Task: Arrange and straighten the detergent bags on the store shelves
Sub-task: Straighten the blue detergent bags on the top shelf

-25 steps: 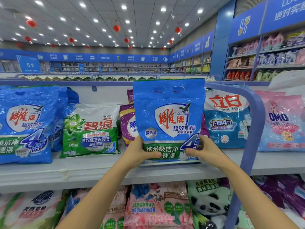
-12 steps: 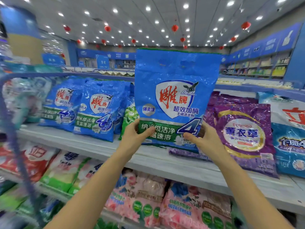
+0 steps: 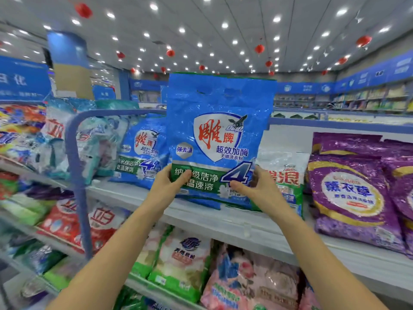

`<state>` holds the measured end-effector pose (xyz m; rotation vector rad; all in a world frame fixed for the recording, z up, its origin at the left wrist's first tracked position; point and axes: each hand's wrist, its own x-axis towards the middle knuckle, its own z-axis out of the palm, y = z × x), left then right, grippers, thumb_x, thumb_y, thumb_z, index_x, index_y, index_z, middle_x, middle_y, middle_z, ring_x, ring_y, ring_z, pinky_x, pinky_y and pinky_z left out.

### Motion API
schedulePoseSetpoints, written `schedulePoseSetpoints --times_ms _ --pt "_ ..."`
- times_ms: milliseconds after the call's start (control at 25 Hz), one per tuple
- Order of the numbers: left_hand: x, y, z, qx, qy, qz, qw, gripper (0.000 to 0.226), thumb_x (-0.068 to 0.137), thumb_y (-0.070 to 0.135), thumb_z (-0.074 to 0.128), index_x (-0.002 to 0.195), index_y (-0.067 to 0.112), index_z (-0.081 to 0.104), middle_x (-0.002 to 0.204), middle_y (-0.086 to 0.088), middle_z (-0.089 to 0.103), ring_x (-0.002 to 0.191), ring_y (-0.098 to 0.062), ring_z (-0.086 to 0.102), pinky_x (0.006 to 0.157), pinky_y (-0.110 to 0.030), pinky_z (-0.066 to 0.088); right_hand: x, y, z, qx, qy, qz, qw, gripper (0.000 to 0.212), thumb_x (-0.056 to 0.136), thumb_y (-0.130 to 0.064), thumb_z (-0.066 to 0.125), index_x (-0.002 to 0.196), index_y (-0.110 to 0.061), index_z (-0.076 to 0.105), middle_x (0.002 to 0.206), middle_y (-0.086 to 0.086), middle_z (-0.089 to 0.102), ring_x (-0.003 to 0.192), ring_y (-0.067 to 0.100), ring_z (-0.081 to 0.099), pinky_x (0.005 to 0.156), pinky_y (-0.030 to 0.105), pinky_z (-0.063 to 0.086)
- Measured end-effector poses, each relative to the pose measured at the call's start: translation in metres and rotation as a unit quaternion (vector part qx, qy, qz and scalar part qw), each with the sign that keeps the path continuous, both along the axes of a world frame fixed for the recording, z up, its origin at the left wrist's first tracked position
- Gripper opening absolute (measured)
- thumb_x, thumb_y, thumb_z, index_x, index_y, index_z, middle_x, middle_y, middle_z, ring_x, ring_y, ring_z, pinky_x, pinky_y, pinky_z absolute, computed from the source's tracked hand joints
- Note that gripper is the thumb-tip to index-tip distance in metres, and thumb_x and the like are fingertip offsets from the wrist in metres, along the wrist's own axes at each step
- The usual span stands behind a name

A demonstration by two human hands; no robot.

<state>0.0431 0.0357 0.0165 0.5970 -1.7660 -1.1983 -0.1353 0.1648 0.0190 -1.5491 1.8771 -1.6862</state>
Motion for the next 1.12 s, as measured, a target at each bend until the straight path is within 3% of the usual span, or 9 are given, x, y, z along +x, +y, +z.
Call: schedulePoseSetpoints --times_ms 160,240,320,400,480,640,840,960,1120 --pt "0.057 -0.089 0.005 -0.011 -0.036 -0.012 0.999 0.004 0.092 0.029 0.054 0.091 0.025 0.055 0.090 0.007 0.062 0.085 -0.013 0.058 0.062 -0.005 0.044 0.061 -0.078 0.000 0.001 -0.002 -0.019 1.000 0.033 0.074 -0.027 0.075 0.102 -0.028 0.057 0.097 -0.009 0.069 0.089 0.012 0.066 0.082 0.032 0.054" --pt "0.080 -0.137 0.002 -0.003 -0.055 -0.019 0.998 0.019 0.089 0.035 0.057 0.103 0.023 0.058 0.106 0.001 0.064 0.099 -0.018 0.059 0.085 -0.024 0.049 0.088 -0.114 0.001 0.005 -0.006 -0.020 1.000 0.028 0.076 -0.025 0.075 0.094 -0.031 0.055 0.090 -0.012 0.067 0.081 0.010 0.066 0.080 0.034 0.054" --pt "0.101 -0.174 0.002 0.002 -0.060 -0.026 0.998 0.029 0.087 0.033 0.061 0.112 0.020 0.058 0.117 -0.003 0.063 0.105 -0.019 0.060 0.093 -0.038 0.047 0.111 -0.145 0.000 0.022 0.001 -0.039 0.999 0.027 0.076 -0.026 0.075 0.091 -0.032 0.053 0.084 -0.014 0.065 0.072 0.006 0.062 0.074 0.031 0.052" --pt "0.116 -0.205 0.001 0.017 -0.053 -0.041 0.998 0.015 0.088 0.022 0.061 0.103 0.023 0.058 0.107 0.002 0.066 0.095 -0.012 0.062 0.089 -0.033 0.047 0.130 -0.173 -0.005 0.047 0.001 -0.062 0.997 0.032 0.074 -0.030 0.076 0.098 -0.024 0.056 0.089 -0.008 0.067 0.079 0.012 0.064 0.078 0.037 0.053" --pt "0.124 -0.225 -0.002 0.033 -0.062 -0.065 0.995 0.020 0.088 0.013 0.060 0.106 0.021 0.055 0.105 0.004 0.065 0.091 -0.008 0.062 0.083 -0.026 0.051 0.144 -0.194 -0.015 0.077 0.004 -0.084 0.993 0.040 0.072 -0.033 0.076 0.103 -0.018 0.056 0.096 -0.002 0.068 0.086 0.018 0.065 0.083 0.042 0.052" --pt "0.126 -0.248 -0.012 0.030 -0.079 -0.093 0.992 0.030 0.088 0.004 0.059 0.116 0.011 0.052 0.110 -0.004 0.064 0.092 -0.010 0.062 0.066 -0.012 0.051 0.155 -0.210 -0.031 0.129 0.029 -0.117 0.984 0.044 0.074 -0.032 0.076 0.107 -0.017 0.052 0.104 -0.003 0.067 0.091 0.016 0.064 0.084 0.036 0.051" --pt "0.125 -0.272 -0.022 0.084 -0.036 -0.065 0.994 0.020 0.091 0.015 0.057 0.109 0.021 0.052 0.116 -0.008 0.062 0.101 -0.022 0.060 0.089 -0.039 0.049 0.156 -0.233 -0.030 0.148 -0.003 -0.070 0.987 0.044 0.076 -0.034 0.073 0.112 -0.022 0.051 0.110 -0.003 0.065 0.098 0.016 0.063 0.093 0.040 0.049" --pt "0.117 -0.267 -0.026 0.092 -0.054 -0.012 0.994 0.029 0.096 0.020 0.046 0.124 0.015 0.043 0.115 -0.002 0.055 0.099 -0.018 0.053 0.084 -0.033 0.039 0.156 -0.240 -0.031 0.142 -0.022 -0.068 0.987 0.051 0.075 -0.035 0.074 0.116 -0.019 0.048 0.112 -0.001 0.064 0.100 0.016 0.062 0.094 0.039 0.048" --pt "0.110 -0.264 -0.035 0.034 -0.065 0.041 0.996 0.044 0.097 0.037 0.037 0.135 0.016 0.031 0.133 -0.005 0.049 0.114 -0.024 0.049 0.098 -0.041 0.038 0.158 -0.244 -0.035 0.140 -0.033 -0.079 0.986 0.062 0.075 -0.037 0.073 0.124 -0.017 0.040 0.117 0.002 0.063 0.100 0.017 0.062 0.094 0.038 0.048"
